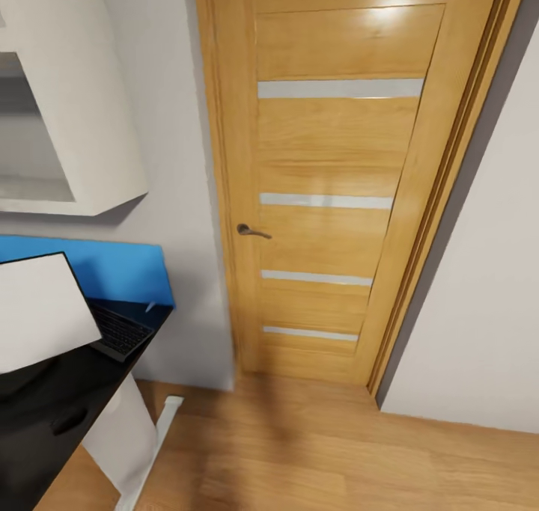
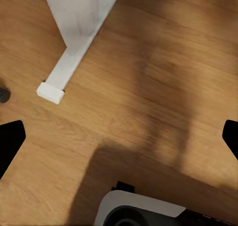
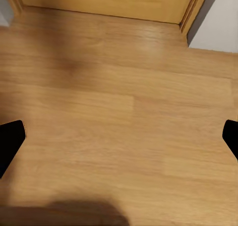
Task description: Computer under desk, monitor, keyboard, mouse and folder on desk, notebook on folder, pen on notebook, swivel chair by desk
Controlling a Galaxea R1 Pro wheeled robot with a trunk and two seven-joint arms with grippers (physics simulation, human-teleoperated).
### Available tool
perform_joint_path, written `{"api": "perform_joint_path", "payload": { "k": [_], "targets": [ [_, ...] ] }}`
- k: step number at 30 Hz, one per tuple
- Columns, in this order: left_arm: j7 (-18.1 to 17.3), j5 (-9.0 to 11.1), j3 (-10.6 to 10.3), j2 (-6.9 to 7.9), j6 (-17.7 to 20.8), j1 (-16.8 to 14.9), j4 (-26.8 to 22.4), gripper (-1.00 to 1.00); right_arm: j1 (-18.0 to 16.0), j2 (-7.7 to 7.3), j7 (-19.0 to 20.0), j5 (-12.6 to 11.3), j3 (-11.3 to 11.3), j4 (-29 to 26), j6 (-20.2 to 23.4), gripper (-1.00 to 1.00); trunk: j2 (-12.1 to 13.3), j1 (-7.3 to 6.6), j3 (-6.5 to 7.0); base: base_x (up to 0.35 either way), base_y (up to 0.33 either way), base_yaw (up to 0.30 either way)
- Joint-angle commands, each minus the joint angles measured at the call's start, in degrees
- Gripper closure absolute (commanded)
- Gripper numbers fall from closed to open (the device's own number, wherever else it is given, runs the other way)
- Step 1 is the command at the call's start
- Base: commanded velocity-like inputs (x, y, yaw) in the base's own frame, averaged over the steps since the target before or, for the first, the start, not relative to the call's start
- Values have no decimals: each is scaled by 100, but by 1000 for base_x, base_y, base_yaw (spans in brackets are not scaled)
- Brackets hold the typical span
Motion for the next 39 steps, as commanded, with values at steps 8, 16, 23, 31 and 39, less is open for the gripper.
{"api": "perform_joint_path", "payload": {
  "k": [8,16,23,31,39],
  "targets": [
    [-8,32,-11,3,-9,2,-12,-100,-4,1,-39,26,9,4,-14,-100,-8,2,-8,0,0,288],
    [-9,32,-11,0,-10,3,-10,-100,-4,1,-39,26,9,4,-14,-100,-8,2,-8,0,0,288],
    [-9,32,-11,-2,-10,3,-9,-100,-4,1,-39,29,9,4,-9,-100,-8,2,-8,0,0,288],
    [-9,32,-11,2,-3,3,-10,-100,-4,1,-39,33,9,6,-6,-100,-8,2,-8,0,0,289],
    [-3,32,-11,3,-1,1,-9,-100,-4,1,-39,27,23,133,-5,-100,-8,2,-8,-137,0,289]
  ]
}}
